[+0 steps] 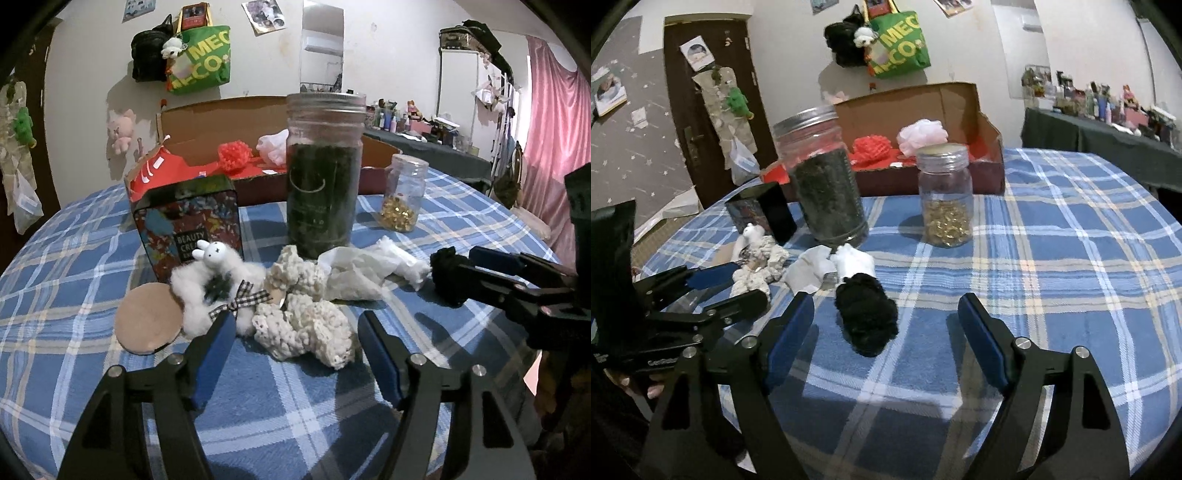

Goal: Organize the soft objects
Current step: 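Grasp the cream knotted rope toy with the left tool while the right tool grasps the black fluffy ball, then carry the rope toy and black ball up into the red-lined box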

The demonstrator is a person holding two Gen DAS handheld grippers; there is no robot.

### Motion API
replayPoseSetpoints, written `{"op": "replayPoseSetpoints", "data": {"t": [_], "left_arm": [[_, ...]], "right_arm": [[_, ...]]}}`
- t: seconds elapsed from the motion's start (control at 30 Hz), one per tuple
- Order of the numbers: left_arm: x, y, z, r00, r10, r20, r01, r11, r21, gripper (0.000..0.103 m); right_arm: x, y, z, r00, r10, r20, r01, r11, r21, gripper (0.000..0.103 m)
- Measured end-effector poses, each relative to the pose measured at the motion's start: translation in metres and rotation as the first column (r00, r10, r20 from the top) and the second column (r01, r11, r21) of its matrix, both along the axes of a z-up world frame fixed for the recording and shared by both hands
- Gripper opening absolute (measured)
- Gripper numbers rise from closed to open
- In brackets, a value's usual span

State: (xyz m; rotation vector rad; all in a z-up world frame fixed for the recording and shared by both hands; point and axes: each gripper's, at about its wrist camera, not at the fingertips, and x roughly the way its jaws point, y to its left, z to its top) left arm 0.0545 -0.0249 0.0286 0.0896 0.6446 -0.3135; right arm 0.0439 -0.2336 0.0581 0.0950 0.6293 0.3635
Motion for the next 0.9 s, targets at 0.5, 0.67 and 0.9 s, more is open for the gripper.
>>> {"op": "replayPoseSetpoints", "data": {"t": [0.5,0.67,0.9], "left_arm": [[-0.011,-0.007,-0.011,0.996,0.063,0.055,-0.064,0.998,0.006,0.066],[-0.014,-0.012,-0.011,0.995,0.064,0.072,-0.064,0.998,-0.010,0.042],[-0.019,-0.014,-0.005,0.995,0.044,0.090,-0.042,0.999,-0.024,0.008]], "right_arm": [[-0.004,0.006,-0.010,1.000,0.022,0.021,-0.022,1.000,0.006,0.056],[-0.003,0.007,-0.013,0.999,0.033,0.018,-0.033,0.999,0.027,0.032],[-0.010,0.012,-0.004,0.997,0.058,0.051,-0.061,0.997,0.054,0.030]]}}
